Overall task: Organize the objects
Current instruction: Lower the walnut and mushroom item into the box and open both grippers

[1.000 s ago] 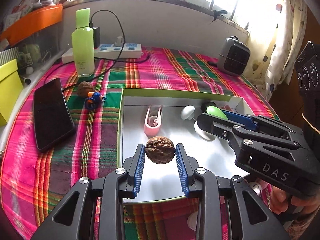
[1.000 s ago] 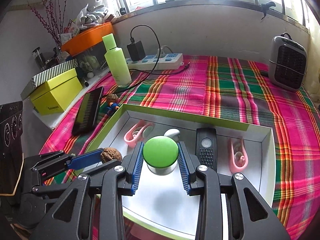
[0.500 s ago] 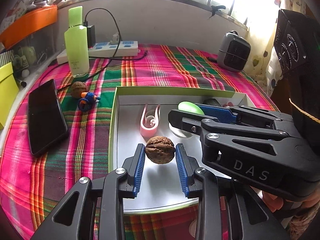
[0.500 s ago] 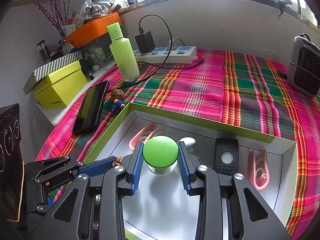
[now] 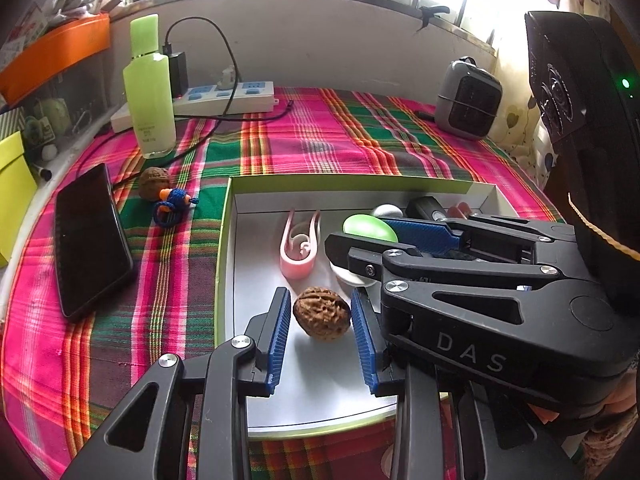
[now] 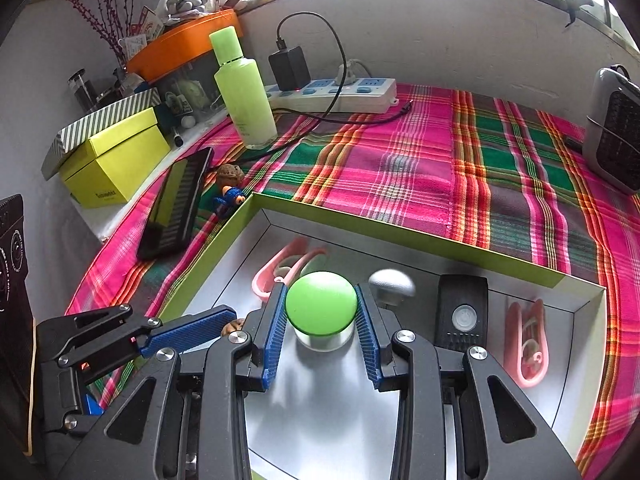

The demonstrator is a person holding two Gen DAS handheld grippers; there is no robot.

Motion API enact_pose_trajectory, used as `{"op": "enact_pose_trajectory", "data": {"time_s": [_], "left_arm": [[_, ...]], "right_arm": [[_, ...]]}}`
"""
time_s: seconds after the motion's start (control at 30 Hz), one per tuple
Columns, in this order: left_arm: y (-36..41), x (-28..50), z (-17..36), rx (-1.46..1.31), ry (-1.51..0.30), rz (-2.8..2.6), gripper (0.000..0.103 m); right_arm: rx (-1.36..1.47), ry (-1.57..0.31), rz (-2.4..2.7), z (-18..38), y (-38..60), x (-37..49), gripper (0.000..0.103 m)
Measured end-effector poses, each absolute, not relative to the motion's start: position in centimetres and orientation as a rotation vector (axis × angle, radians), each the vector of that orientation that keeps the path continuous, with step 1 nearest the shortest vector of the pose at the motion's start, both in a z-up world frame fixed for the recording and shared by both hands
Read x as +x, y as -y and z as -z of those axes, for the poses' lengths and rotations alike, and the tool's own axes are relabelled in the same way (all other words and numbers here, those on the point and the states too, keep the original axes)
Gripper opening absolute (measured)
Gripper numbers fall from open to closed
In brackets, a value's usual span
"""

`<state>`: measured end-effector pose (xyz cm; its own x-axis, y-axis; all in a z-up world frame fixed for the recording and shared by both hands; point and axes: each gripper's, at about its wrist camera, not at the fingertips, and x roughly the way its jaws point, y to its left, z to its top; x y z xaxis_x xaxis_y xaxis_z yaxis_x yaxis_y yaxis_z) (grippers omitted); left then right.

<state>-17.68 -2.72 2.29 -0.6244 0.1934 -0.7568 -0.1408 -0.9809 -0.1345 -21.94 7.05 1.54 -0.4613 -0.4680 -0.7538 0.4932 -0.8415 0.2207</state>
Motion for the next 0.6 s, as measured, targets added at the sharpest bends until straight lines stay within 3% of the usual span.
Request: {"op": "enact_pose_trajectory", "data": {"time_s": [0.6], "left_arm": [[2.67, -17.69, -2.27, -1.265, 0.069, -2.685, 0.030]], "right_arm": [[1.181, -0.058, 2.279, -1.61, -6.67, -21.81, 0.035]]}}
